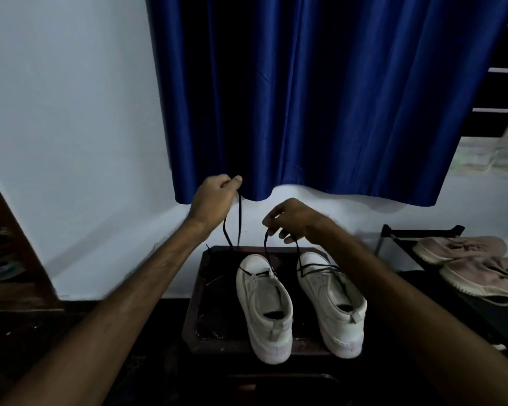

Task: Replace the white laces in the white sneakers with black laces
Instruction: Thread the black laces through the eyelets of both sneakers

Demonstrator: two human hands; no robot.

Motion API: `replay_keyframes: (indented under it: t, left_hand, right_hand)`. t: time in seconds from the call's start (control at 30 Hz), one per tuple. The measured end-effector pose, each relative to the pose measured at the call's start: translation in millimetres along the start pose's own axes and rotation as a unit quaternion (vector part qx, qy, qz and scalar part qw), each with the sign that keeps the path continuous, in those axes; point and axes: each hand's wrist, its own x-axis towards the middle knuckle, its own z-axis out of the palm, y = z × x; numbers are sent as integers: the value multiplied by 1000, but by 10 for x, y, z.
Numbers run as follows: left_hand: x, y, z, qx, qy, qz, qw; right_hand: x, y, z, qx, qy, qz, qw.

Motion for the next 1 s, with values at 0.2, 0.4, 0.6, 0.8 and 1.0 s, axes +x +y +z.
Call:
replay_keyframes:
  t: [0.2, 0.4, 0.6, 0.8, 1.0]
  left_hand:
    - [6, 193, -56, -179, -61, -62, 980]
    - [237, 539, -305, -362, -22, -38, 931]
    - [-124, -178, -79, -82, -113, -73, 988]
    - [-450, -963, 291, 103, -219, -29, 970]
    - [-735, -1377, 490, 253, -202, -77, 943]
  right_hand:
    - [77, 58, 130, -73, -17, -63, 995]
    - [218, 336, 565, -327, -101, -65, 937]
    - [256, 375, 394, -267, -38, -10, 963]
    - [154, 159, 169, -73, 7, -12, 997]
    - [110, 317, 245, -213, 8, -14, 977]
